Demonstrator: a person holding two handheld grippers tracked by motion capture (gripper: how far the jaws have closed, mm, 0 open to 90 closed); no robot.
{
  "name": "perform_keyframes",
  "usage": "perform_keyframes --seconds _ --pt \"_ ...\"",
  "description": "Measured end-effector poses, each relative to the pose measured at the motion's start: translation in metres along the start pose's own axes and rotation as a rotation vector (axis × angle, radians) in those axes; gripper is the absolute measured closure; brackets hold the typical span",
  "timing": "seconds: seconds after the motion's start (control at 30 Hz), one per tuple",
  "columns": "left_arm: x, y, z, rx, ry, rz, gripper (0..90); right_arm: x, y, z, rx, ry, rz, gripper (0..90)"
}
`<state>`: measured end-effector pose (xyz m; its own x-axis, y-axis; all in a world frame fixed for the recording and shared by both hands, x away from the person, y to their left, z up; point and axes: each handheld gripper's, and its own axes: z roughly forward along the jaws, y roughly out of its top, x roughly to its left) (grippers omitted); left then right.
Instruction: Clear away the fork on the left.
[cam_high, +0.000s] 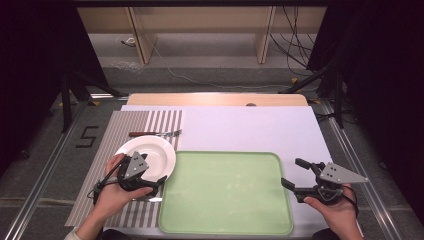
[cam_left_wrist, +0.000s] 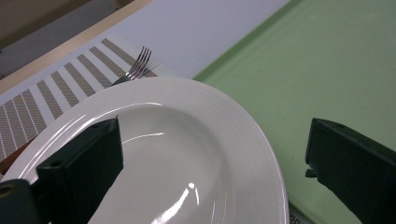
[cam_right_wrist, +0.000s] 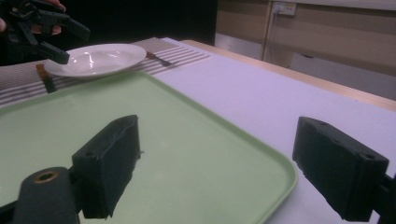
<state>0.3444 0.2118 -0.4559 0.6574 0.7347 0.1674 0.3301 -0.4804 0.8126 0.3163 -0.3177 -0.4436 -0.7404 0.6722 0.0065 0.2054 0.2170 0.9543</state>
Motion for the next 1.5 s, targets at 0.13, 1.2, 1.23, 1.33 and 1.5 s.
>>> perform_keyframes --seconds 0.13,1.2,1.23,1.33,1.5 --pt "0.0 0.0 0.001 0.004 0.0 -0.002 4.2 0.0 0.0 0.0 0.0 0.0 0.0 16.1" --pt "0.031 0.061 0.046 0.083 0.041 -0.005 43.4 0.0 0.0 0.0 0.002 -0.003 0.0 16.1" --pt "0.033 0.065 0.051 0.088 0.036 -0.004 46.9 0.0 0.0 0.0 0.0 -0.003 0.001 16.1" --pt "0.039 0.074 0.064 0.104 0.028 -0.001 58.2 0.0 0.0 0.0 0.003 -0.004 0.0 16.1" --pt "0.047 0.083 0.086 0.161 0.028 0.006 71.1 0.0 0.0 0.0 0.002 -0.003 0.001 16.1"
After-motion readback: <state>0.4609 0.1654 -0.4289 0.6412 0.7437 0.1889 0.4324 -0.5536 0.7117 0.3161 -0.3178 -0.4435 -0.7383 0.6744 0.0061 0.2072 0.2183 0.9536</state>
